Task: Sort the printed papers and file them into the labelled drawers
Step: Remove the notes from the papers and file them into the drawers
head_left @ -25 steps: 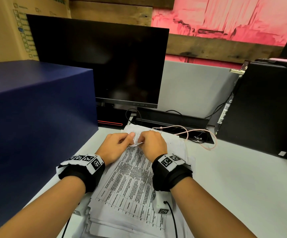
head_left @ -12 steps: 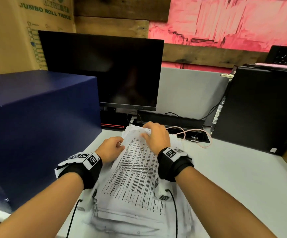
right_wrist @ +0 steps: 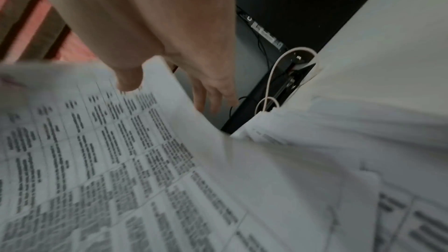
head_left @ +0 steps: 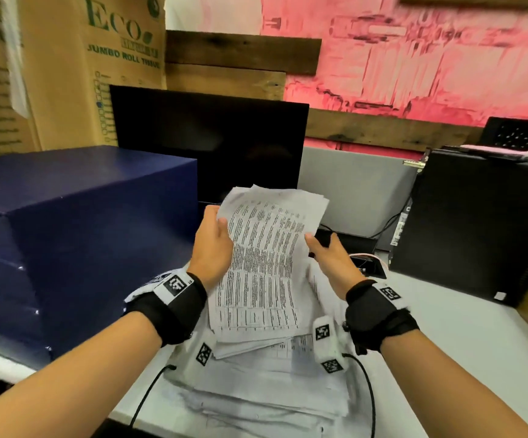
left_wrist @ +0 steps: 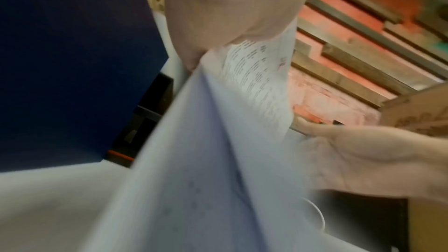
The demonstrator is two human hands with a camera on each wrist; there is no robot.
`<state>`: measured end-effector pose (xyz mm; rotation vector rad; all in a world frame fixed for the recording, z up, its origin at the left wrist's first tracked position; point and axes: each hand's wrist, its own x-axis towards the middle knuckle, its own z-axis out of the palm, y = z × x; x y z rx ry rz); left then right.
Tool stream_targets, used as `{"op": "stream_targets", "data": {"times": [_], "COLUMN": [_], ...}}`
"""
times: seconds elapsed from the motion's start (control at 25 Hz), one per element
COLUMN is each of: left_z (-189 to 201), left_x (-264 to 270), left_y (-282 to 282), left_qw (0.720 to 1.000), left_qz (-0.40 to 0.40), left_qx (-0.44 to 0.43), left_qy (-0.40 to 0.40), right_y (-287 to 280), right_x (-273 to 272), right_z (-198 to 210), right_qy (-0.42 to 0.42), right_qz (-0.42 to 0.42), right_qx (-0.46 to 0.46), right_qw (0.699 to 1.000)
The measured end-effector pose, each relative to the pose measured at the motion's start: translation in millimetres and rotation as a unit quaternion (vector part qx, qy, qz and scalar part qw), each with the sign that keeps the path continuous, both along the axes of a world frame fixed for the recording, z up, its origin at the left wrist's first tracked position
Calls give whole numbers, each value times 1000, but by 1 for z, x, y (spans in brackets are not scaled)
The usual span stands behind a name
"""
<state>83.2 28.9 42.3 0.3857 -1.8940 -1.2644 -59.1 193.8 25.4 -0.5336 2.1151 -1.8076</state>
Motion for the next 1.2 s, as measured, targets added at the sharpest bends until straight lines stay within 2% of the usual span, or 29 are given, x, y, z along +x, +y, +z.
{"op": "stream_targets", "data": {"times": [0.08,0.24,0.44,0.68,0.8,1.04,1.2], "left_z": [5,14,28,-8,-17,-24,-46], "left_x": [4,8,10,9,8,6,9], "left_y": [8,9,1,12,15,14,18], "left_qw": [998,994,996,996,993,993,989], "left_qz": [0,6,1,-47,-60,-42,-15], "left_qx": [-51,-42,-33,68,99,109,144], "left_qy": [41,97,87,18,14,8,10], "right_y": [1,7,11,12,13,0,-10], "right_x": [3,13,32,39,31,27,41], "right_z": [10,32,51,12,9,-1,2], "right_qy": [8,99,161,134,146,124,160], "right_qz": [-1,-9,-21,-32,-67,-82,-112], "right_qx": [-55,-129,-215,-136,-113,-72,-83], "right_qw": [998,987,963,981,981,986,977]}}
